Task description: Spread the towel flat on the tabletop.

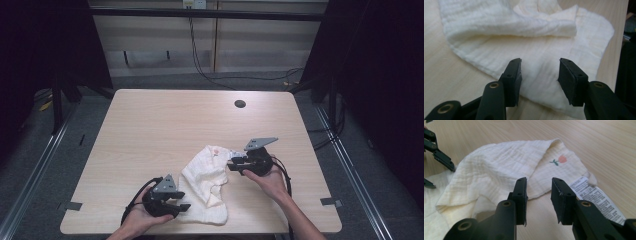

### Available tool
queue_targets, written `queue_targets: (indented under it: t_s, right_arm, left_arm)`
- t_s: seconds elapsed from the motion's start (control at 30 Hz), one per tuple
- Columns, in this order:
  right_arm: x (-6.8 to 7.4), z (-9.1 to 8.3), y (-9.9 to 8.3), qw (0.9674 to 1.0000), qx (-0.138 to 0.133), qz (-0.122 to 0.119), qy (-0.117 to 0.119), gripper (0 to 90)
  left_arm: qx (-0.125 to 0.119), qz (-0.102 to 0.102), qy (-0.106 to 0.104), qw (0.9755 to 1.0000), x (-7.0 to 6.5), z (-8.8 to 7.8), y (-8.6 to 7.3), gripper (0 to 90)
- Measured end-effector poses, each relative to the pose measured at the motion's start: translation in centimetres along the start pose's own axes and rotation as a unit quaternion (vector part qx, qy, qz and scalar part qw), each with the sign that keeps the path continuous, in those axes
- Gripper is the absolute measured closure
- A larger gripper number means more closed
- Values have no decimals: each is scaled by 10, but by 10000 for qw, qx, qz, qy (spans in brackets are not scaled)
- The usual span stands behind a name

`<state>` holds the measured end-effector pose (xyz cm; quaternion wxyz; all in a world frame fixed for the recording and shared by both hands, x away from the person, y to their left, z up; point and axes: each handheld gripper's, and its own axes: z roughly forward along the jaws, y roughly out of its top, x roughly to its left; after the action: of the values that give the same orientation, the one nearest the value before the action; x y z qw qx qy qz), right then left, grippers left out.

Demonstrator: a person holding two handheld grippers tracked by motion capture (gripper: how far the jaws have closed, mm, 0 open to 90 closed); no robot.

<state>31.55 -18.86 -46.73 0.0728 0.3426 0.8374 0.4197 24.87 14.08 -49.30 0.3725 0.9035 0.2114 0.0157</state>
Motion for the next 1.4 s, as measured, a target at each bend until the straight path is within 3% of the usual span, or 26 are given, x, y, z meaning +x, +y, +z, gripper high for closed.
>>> queue_targets:
  t_s: [0.07, 0.13, 0.17, 0.23, 0.33, 0.37, 0.53, 0.77, 0.87, 0.93, 1.0, 1.17, 1.27, 1.33, 1.4]
  right_arm:
    - [-3, -1, -3, 10000, 9, 27, -77, 653]
    - [-5, -1, -5, 9999, 50, 36, -108, 646]
    - [-6, -1, -6, 9999, 85, 12, -113, 643]
    - [-6, -1, -6, 9999, 78, 24, -118, 640]
    - [-5, 0, -6, 9999, 82, -11, -125, 638]
    - [-5, 0, -6, 9999, 77, -19, -121, 639]
    - [-4, 1, -6, 9999, 88, -41, -105, 647]
    - [-3, 3, -6, 9998, 140, -76, -102, 647]
    - [-2, 2, -6, 9998, 117, -104, -113, 644]
    - [-2, 1, -6, 9998, 91, -111, -103, 641]
    - [-3, 1, -6, 9998, 94, -101, -112, 638]
    - [-4, 0, -5, 9999, 81, -65, -128, 631]
    - [-4, -1, -5, 9999, 42, -58, -152, 626]
    - [-5, -1, -6, 9998, 57, -55, -156, 618]
    - [-6, -1, -6, 9998, 67, -60, -158, 614]
  left_arm:
    - [-7, 45, 59, 10000, 0, 1, 1, 549]
    - [-38, 207, 150, 9997, 1, 1, -1, 632]
    - [-25, 209, 188, 9996, 1, 0, -1, 722]
    - [134, 188, 182, 9996, 5, -3, 0, 755]
    - [96, 140, 173, 9997, 10, -7, -4, 841]
    - [186, 185, 167, 9995, 14, -11, -5, 852]
    - [168, 104, 256, 9995, 25, -20, -13, 860]
    - [83, -230, 419, 9988, 44, -30, -19, 838]
    - [-316, -394, 410, 9979, 46, -42, -14, 780]
    - [-562, -401, 424, 9967, 44, -52, -7, 766]
    - [-657, -327, 362, 9966, 41, -55, 4, 743]
    - [-680, -75, 136, 9976, 32, -30, 41, 753]
    - [-519, 137, 26, 9986, 24, -3, 62, 767]
    - [-503, 170, -87, 9986, 21, 10, 73, 769]
    - [-327, 276, -133, 9990, 20, 23, 82, 774]
